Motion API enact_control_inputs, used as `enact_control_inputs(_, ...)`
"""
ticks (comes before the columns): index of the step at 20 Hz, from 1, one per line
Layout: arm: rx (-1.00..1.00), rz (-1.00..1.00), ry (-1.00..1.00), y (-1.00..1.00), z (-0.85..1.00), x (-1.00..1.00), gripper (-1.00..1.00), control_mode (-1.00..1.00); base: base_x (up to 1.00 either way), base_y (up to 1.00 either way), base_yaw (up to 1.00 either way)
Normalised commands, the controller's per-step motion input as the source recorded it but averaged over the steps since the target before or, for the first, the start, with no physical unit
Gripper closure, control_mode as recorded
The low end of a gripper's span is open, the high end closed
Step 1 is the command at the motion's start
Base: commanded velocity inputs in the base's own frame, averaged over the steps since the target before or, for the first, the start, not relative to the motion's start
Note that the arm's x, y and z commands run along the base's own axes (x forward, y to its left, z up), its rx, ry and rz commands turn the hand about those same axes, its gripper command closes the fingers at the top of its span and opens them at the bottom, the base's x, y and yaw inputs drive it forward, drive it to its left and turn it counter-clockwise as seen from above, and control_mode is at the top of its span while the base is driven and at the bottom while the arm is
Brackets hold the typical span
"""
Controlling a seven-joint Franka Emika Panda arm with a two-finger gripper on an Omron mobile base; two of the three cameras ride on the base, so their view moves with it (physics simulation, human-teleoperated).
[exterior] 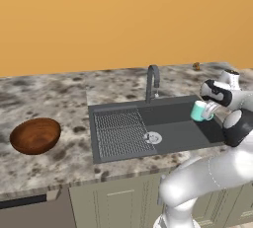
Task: Pick the mug and place it in the sink. Pick the bowl and place it in the open cabinet and then close the cabinet.
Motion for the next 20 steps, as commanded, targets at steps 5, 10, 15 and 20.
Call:
enact_control_inputs(5,-0.05,0.06,0.0,0.01,-0.15,0.4,1.0,-1.0,0.0,0.0,0.0)
enact_control_inputs(10,-0.06,0.07,0.0,0.0,-0.28,0.32,1.0,-1.0,0.0,0.0,0.0)
enact_control_inputs(15,-0.06,0.06,0.0,0.0,-0.38,0.11,1.0,-1.0,0.0,0.0,0.0)
enact_control_inputs(20,-0.07,0.0,0.0,0.0,-0.3,0.21,1.0,-1.0,0.0,0.0,0.0)
